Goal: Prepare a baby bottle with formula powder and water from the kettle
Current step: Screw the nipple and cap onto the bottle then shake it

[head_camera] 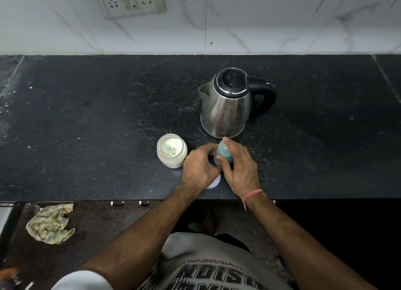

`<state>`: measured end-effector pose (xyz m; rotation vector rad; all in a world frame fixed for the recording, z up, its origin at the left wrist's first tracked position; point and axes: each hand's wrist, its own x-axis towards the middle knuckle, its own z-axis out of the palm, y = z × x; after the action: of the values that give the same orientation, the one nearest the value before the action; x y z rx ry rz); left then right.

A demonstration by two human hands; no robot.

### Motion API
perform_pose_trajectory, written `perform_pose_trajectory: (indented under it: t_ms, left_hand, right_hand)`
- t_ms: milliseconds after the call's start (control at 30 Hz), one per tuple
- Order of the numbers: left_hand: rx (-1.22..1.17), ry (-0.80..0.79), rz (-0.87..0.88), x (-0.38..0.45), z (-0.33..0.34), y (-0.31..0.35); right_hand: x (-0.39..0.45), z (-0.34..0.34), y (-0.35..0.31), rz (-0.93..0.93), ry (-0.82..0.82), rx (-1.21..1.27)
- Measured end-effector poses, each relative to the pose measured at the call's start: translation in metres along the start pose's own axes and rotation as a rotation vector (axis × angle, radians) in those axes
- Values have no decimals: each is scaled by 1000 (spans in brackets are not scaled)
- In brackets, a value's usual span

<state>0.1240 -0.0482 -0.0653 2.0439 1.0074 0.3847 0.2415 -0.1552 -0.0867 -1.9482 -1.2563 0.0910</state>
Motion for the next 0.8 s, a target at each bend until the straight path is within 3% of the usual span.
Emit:
perform_pose_trajectory:
  t_ms: [200,433,800]
  left_hand:
    - [-37,-22,-4,-2,-5,6]
    - [-41,-15,-9,-1,-4,6]
    - [29,-6,-25,-3,-4,8]
  right_hand:
    - [1,-12,3,-66,-111,-30]
    - [7,-26,2,-125,-130,-48]
    - [-4,1,12,-77,-38,-66]
